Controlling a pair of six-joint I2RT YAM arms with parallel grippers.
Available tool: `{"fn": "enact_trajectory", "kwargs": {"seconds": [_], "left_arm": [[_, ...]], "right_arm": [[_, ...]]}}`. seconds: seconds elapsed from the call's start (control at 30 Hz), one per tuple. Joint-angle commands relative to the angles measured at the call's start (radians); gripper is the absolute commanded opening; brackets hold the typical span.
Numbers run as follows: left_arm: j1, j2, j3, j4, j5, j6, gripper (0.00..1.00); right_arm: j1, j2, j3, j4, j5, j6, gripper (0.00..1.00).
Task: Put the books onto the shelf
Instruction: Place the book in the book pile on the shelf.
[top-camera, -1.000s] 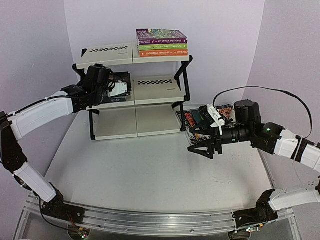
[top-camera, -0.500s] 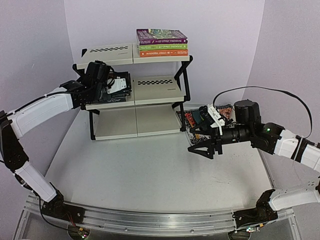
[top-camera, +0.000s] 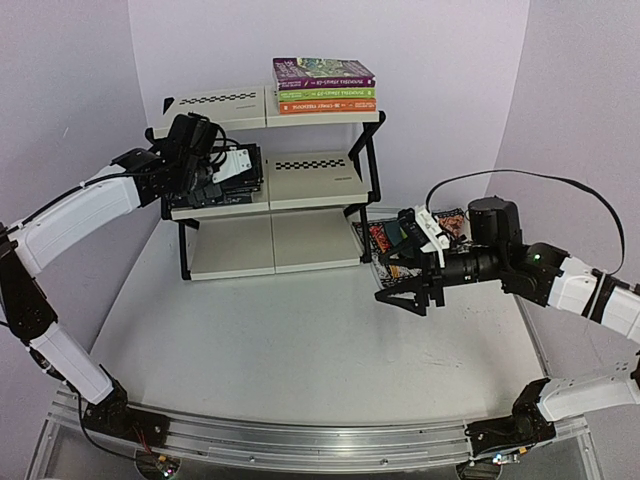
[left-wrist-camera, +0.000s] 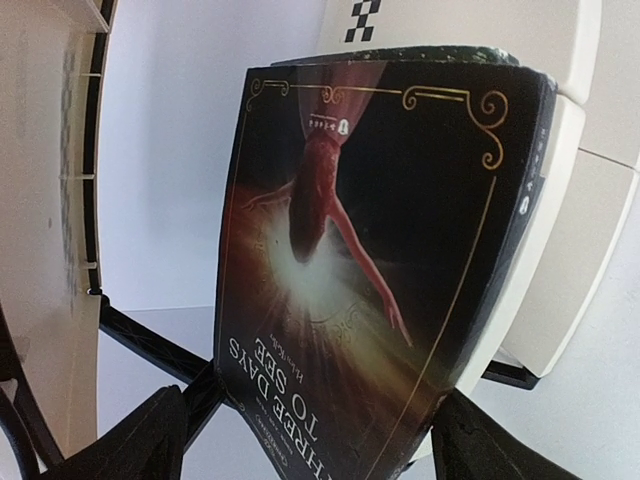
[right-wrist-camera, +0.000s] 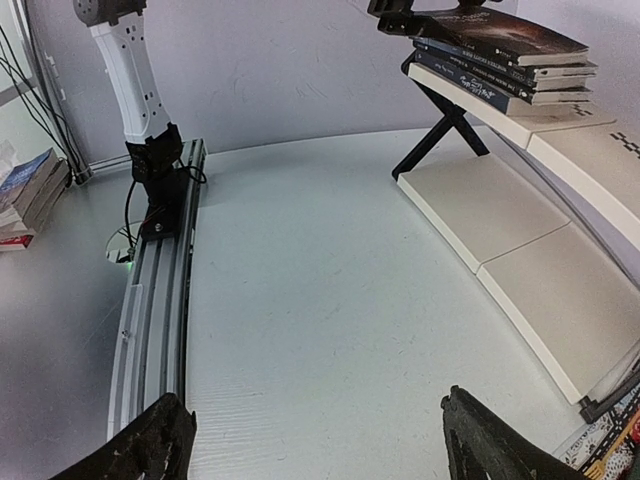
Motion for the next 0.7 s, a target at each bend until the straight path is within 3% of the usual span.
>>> {"fn": "enact_trajectory", "kwargs": {"seconds": [0.0, 0.33, 0.53, 0.67], "left_arm": [[0.003, -0.037, 0.074, -0.017, 0.027, -0.066, 0.88], [-0.071, -0.163, 0.036, -0.073, 0.045, -0.341, 0.97], [-0.158, -0.271, -0.037, -0.133, 0.007, -0.594, 0.82], [-0.170, -0.344, -0.094, -0.181, 0.099, -0.916, 0.76]], "right_arm": [[-0.001, 0.006, 0.043, 0.015, -0.037, 0.002, 0.87], [-0.001, 0.029, 0.046, 0.015, -0.043, -0.003, 0.86], [-0.001, 0.040, 0.048, 0.017, -0.052, -0.004, 0.86], [-0.001, 0.043, 0.049, 0.017, -0.050, -0.003, 0.86]]}}
